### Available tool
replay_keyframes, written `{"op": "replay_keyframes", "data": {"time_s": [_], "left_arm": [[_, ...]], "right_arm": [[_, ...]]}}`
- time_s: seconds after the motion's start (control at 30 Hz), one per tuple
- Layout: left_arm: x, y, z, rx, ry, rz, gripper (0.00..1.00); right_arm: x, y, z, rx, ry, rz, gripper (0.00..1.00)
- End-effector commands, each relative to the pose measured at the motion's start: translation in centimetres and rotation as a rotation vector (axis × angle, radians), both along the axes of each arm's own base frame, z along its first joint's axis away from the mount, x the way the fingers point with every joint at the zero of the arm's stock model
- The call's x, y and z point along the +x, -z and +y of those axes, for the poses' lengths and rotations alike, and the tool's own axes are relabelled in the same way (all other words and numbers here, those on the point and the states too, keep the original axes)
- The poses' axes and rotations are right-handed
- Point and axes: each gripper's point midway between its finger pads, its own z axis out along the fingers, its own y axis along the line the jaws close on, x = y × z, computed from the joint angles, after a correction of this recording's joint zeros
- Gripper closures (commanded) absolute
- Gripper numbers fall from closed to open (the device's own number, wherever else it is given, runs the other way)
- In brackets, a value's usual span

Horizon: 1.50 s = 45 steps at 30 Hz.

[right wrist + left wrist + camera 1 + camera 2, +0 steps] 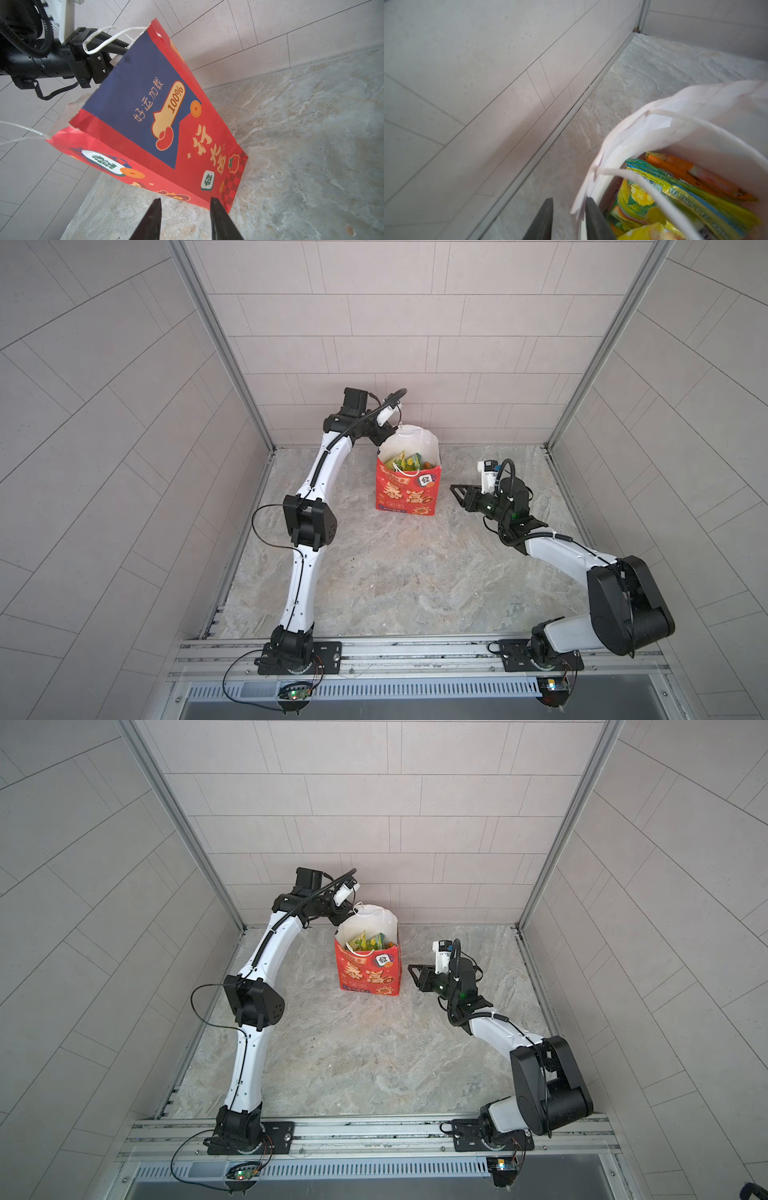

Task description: Take the snacks out of the paper bag

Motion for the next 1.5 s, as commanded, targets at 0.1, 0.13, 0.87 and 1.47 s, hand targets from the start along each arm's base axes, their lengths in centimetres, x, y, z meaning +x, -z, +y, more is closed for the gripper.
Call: {"op": "replay_keyframes", "data": {"time_s": [0.1,0.13,0.87,1.47], "left_arm": [[-0.6,-0.6,-0.6,0.039,0.048,-0.041,0.9],[-0.7,-0.5,-0.7,0.043,0.054,-0.039,0.95],[-11.3,-5.8,-1.0,0.038,0.144,-0.08,1.0],[-23.9,-4.6,-5.6,0.001,0.334,-0.145,1.0]], "right_arm": [[-0.8,-1.7,-0.1,0.008,0.006,-0.036,0.6],[-1.0,-1.7,0.0,0.005,0.001,-0.032,0.6],[-9.7,7.0,4.6,-0.104,-0.008,0.258,0.71],[-7.2,13.0,7.5,-0.018,0.102,0.337,0.73]]}}
